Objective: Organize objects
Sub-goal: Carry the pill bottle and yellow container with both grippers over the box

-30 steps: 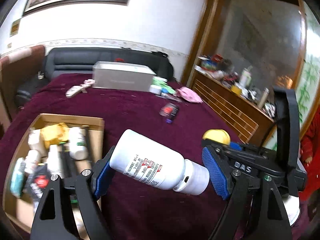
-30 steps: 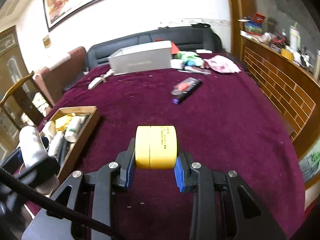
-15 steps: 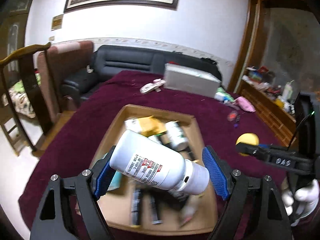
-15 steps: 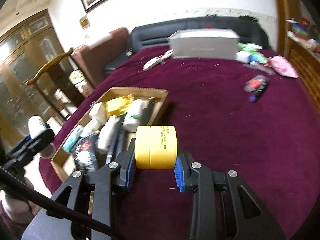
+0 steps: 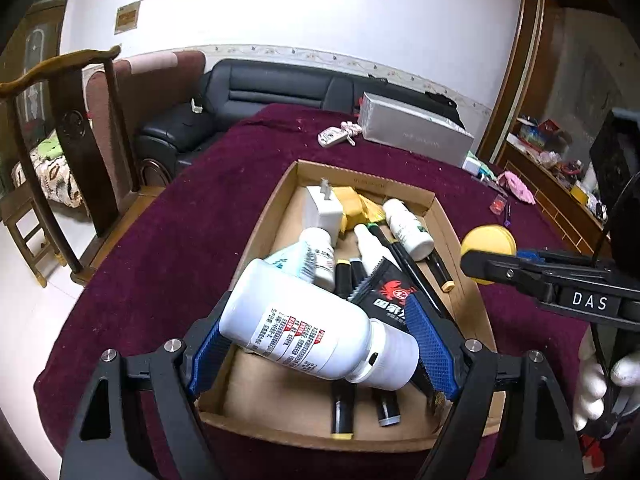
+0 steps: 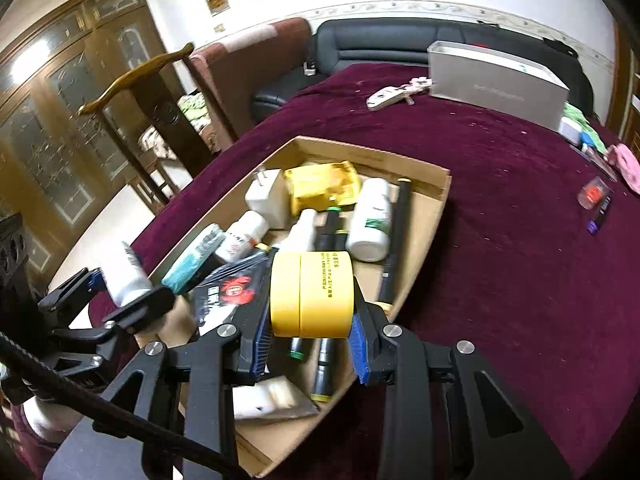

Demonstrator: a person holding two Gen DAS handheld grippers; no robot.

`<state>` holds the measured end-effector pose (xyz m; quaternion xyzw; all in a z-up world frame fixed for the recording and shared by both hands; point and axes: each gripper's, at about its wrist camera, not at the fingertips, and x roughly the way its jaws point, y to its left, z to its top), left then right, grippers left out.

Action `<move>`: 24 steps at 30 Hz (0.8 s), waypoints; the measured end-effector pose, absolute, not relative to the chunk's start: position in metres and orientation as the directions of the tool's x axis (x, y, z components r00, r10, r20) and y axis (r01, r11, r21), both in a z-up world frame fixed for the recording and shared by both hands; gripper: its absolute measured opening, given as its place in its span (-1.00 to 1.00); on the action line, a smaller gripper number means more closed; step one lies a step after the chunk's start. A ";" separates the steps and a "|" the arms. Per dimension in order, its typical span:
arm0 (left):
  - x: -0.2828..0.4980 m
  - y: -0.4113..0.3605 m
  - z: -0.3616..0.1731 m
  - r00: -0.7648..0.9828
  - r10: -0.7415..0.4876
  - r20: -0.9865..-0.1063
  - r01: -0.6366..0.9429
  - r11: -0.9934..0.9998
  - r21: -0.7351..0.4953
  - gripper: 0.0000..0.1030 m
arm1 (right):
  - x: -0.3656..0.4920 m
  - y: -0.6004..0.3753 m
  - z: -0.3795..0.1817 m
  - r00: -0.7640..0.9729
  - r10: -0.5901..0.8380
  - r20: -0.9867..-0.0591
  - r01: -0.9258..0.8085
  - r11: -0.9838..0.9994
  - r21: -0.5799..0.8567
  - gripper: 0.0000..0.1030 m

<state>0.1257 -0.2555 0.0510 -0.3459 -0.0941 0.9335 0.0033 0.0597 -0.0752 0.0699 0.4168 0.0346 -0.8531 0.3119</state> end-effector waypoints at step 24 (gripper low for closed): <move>0.120 -0.261 0.044 -0.708 -0.007 -0.706 0.062 -0.997 -0.052 0.53 | 0.022 -0.071 0.062 -0.419 -0.508 -0.752 0.513 -0.816 0.266 -0.40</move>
